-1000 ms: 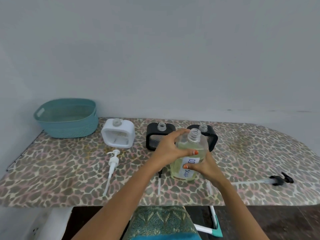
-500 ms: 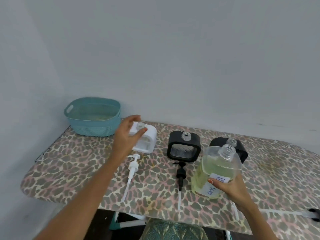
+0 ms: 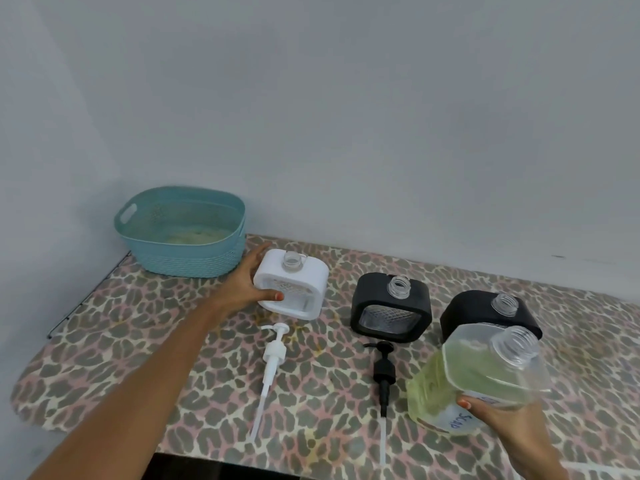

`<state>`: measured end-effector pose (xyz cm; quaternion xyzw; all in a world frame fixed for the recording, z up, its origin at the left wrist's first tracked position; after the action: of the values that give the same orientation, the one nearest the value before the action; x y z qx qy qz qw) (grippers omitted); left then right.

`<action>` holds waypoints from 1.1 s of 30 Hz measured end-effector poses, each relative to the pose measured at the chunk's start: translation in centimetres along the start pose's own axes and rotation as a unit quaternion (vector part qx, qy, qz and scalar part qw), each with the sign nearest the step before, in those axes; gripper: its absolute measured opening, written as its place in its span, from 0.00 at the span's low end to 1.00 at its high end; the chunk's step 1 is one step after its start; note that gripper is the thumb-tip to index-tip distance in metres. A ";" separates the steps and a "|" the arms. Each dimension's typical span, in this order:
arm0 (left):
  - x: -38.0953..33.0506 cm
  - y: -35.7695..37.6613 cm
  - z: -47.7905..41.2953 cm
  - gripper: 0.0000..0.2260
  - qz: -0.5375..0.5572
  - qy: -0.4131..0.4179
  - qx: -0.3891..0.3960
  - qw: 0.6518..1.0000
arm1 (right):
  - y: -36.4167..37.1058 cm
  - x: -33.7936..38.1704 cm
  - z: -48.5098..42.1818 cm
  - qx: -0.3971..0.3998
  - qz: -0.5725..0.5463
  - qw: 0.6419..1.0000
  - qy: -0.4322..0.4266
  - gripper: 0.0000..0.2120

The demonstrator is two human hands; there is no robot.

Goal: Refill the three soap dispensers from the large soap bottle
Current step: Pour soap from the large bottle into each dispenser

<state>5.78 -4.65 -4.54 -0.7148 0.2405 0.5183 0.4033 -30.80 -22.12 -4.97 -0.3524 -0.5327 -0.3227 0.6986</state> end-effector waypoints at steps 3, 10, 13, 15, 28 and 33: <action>0.0 0.4 -0.2 0.42 0.017 -0.016 -0.017 1.000 | 0.3 -0.1 0.0 -0.007 -0.016 1.000 -0.008 0.60; -1.2 0.6 -0.3 0.23 0.006 0.023 -0.111 0.994 | 1.0 0.0 0.5 -0.025 -0.049 0.998 -0.005 0.44; -2.7 -0.2 0.1 0.22 0.005 0.053 -0.161 0.986 | 1.0 0.2 0.8 -0.032 -0.027 0.999 -0.026 0.44; -3.7 -0.9 0.6 0.20 0.022 0.075 -0.176 0.981 | 1.3 0.7 1.2 -0.029 -0.014 0.999 -0.040 0.37; -8.5 -0.2 7.3 0.21 0.005 0.123 -0.143 0.982 | 1.8 3.1 3.2 -0.070 0.029 0.989 -0.123 0.47; -9.5 1.2 9.0 0.24 0.008 0.131 -0.101 0.986 | 1.7 6.1 4.2 -0.085 0.034 0.979 -0.184 0.46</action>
<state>-3.34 1.40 2.69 -0.8114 0.2436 0.4454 0.2898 -30.16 -18.14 1.50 -0.4817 -0.6106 -0.2719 0.5667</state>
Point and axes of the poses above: each hand's wrist, its own z-axis away from the middle knuckle, its own y-axis out of the palm, x = y × z, the point moved 4 cm from there along -z, towards the middle knuckle, and after that the axes turned 13 degrees about y, right-handed, at the moved point
